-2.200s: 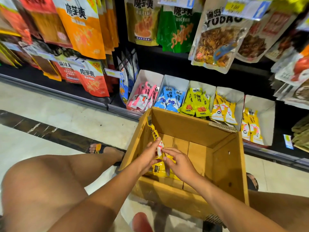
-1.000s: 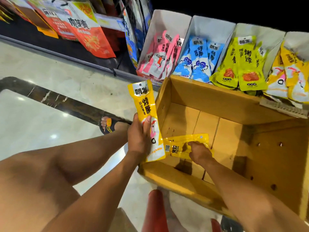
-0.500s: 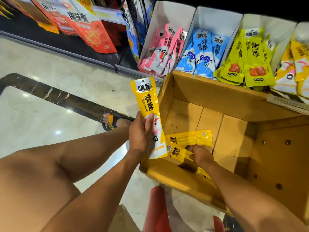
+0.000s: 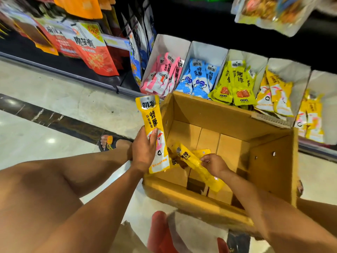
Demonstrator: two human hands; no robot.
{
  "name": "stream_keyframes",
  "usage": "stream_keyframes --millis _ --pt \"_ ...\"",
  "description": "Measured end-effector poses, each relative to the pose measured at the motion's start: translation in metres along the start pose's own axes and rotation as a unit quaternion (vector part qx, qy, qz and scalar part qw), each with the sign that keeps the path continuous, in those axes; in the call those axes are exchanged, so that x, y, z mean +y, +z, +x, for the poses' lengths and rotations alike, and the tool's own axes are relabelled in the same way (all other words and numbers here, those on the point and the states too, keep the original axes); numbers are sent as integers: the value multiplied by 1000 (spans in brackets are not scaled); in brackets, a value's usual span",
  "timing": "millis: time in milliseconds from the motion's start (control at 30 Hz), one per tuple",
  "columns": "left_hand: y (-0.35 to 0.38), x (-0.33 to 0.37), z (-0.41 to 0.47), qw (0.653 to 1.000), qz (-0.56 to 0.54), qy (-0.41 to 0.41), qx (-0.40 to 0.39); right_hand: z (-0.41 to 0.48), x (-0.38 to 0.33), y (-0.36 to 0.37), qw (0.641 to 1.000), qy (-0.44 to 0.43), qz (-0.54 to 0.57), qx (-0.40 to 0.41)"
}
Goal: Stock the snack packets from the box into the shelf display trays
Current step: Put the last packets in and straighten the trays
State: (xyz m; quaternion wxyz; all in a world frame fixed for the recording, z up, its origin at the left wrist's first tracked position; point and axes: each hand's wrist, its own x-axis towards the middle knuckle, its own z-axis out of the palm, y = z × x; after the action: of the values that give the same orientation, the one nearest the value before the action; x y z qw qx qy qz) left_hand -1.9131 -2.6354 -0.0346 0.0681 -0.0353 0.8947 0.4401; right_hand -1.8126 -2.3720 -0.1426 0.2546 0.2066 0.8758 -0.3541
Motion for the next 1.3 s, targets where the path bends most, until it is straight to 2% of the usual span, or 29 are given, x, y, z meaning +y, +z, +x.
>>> stream_keyframes --millis 167,367,467,600,700,833,1033,1167,1233,1300 --pt "-2 20 -8 999 3 54 -3 -26 -22 -51 989 -26 115 88" --pt "11 65 -21 986 -134 43 -87 -73 -74 -105 956 -78 213 186" --pt "24 85 -27 980 -155 7 -128 -95 -97 -113 937 -108 225 244" --pt "39 106 -34 961 -209 -55 -174 -124 -118 -115 918 -161 187 310" --pt "46 125 -41 940 -272 -56 -198 -143 -128 -116 916 -186 166 315" --pt "49 150 -50 884 -389 -110 -236 -156 -127 -124 904 -204 146 346" --pt "60 180 -52 901 -360 -78 -228 -165 -100 -156 907 -235 147 316" --pt "72 203 -54 902 -354 -50 -242 -174 -74 -188 915 -221 80 329" --pt "82 217 -56 900 -356 -43 -248 -179 -62 -203 926 -183 110 311" --pt "92 233 -61 896 -362 -39 -255 -180 -53 -217 933 -134 191 276"
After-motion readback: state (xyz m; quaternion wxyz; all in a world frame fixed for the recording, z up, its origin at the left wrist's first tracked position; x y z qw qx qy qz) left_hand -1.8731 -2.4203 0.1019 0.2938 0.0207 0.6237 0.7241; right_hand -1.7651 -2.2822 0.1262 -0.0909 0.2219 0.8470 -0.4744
